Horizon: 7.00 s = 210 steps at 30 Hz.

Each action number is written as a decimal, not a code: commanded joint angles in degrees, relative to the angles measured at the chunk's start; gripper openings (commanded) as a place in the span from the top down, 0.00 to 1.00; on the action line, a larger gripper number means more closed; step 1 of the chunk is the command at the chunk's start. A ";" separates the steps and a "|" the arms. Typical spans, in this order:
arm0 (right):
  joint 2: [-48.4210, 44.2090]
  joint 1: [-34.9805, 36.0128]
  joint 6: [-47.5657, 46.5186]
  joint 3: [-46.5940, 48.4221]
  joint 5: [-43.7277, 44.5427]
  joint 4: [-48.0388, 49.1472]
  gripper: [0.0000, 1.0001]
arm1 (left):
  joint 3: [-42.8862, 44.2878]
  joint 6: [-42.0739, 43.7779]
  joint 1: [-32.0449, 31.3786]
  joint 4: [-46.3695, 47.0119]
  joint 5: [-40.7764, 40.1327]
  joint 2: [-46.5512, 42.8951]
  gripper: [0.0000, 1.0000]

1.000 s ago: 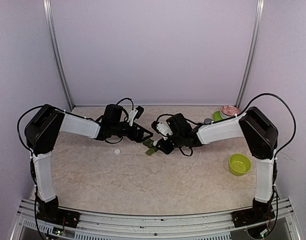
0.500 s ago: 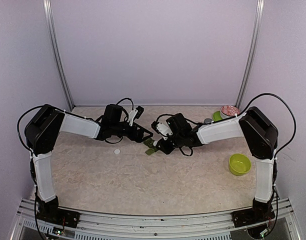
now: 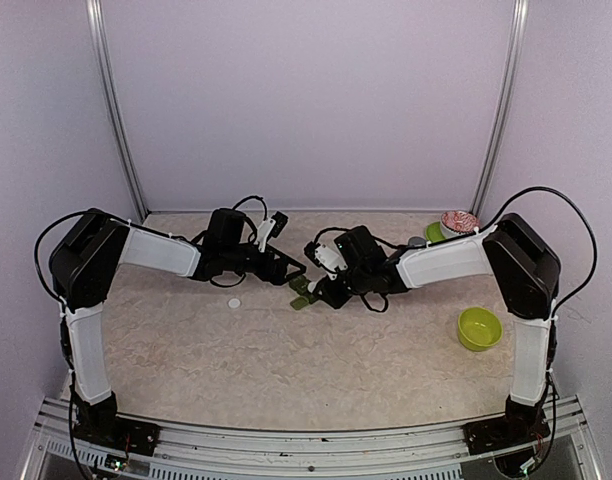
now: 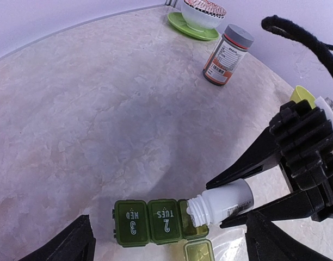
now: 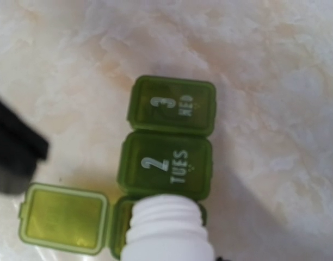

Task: Sort the pills into containers
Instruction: Pour the pill into the compartment of the pill container.

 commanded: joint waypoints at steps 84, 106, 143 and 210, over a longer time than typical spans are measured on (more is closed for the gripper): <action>1.57 0.45 -1.35 8.62 -1.00 -16.12 0.75 | 0.53 -0.34 0.66 0.66 1.44 0.42 0.09; 2.07 0.47 -0.10 12.57 -2.10 -21.77 0.73 | 0.74 -0.07 0.67 0.19 1.22 0.62 0.10; 5.76 0.47 0.59 19.59 -0.98 -30.18 0.71 | 0.72 -0.08 0.79 0.17 1.39 0.51 0.11; -3.13 0.29 -0.53 8.61 -2.28 -17.99 0.72 | 0.61 -0.26 0.87 0.41 1.74 0.43 0.12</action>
